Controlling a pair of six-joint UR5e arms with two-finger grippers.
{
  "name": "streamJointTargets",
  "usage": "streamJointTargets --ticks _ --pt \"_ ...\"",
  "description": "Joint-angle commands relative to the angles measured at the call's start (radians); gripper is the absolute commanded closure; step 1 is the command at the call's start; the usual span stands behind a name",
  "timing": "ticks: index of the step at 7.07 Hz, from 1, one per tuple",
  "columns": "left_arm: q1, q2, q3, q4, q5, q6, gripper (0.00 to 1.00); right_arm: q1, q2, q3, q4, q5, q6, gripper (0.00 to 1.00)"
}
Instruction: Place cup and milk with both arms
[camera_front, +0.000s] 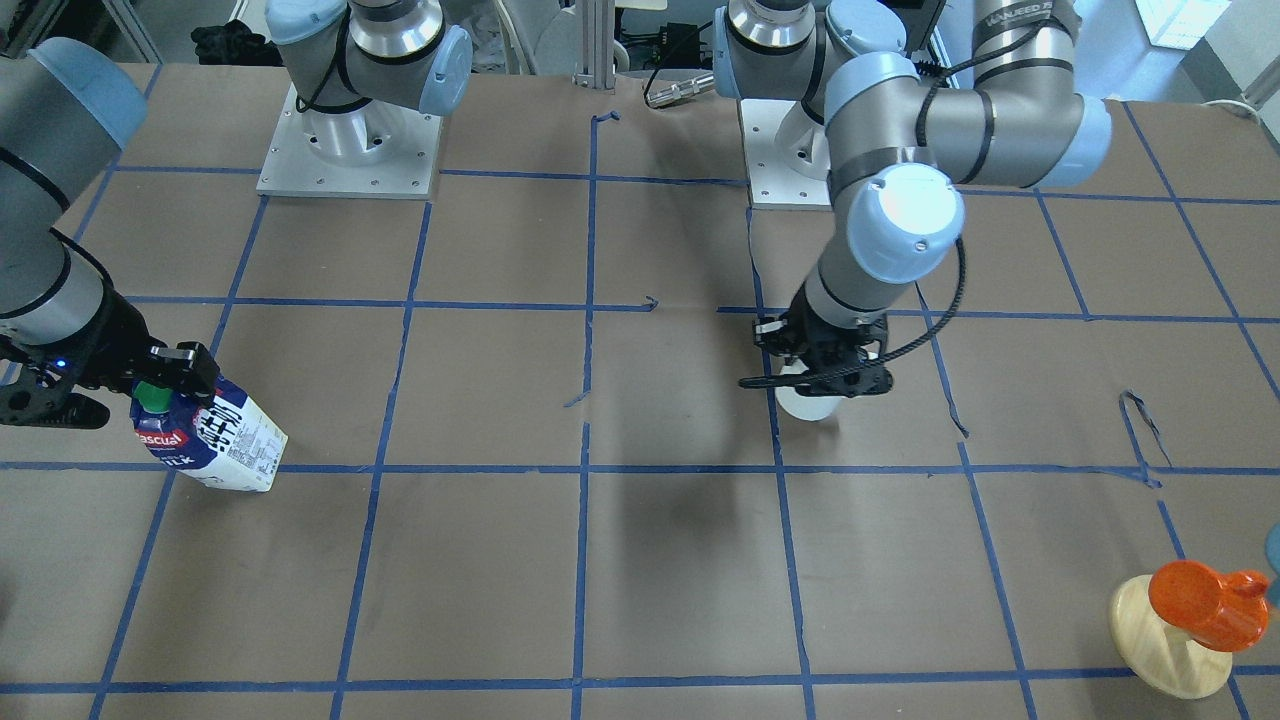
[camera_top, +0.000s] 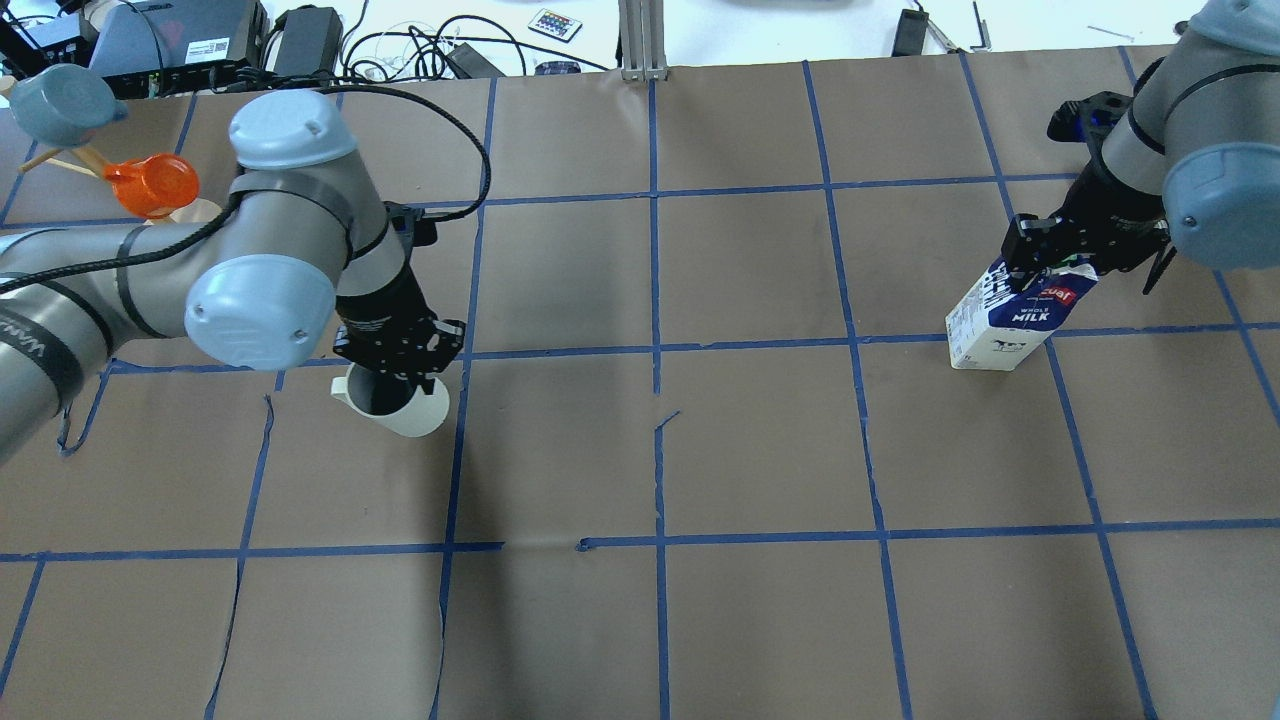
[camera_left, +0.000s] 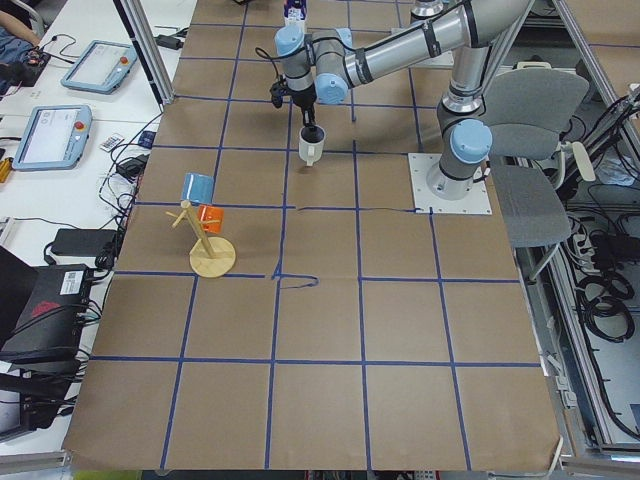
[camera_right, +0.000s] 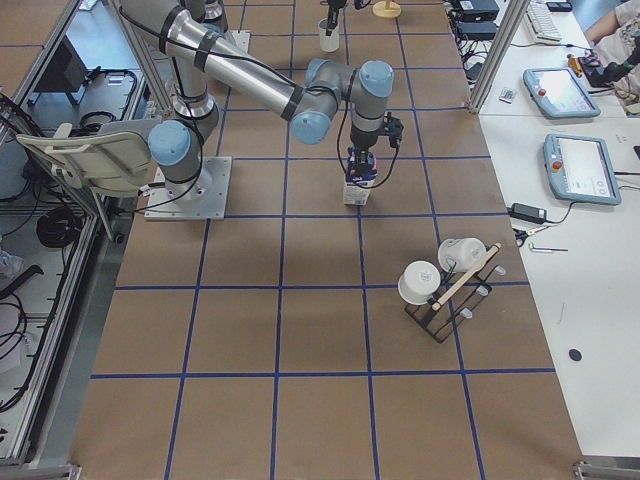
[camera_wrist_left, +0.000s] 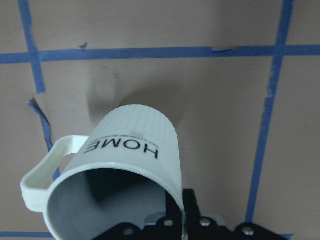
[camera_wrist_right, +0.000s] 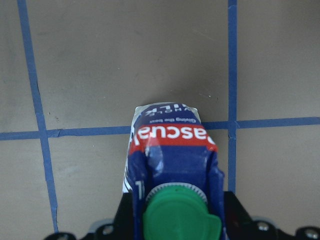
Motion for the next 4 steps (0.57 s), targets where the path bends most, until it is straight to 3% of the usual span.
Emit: streamJointTargets --ticks 1,4 --pt "-0.216 -0.009 0.04 0.007 -0.047 -0.266 1.0 0.001 -0.003 0.0 0.005 0.0 0.0 0.49" --pt "-0.403 -0.071 0.045 0.074 -0.101 -0.417 1.0 0.012 -0.01 -0.006 0.008 0.0 -0.001 0.66"
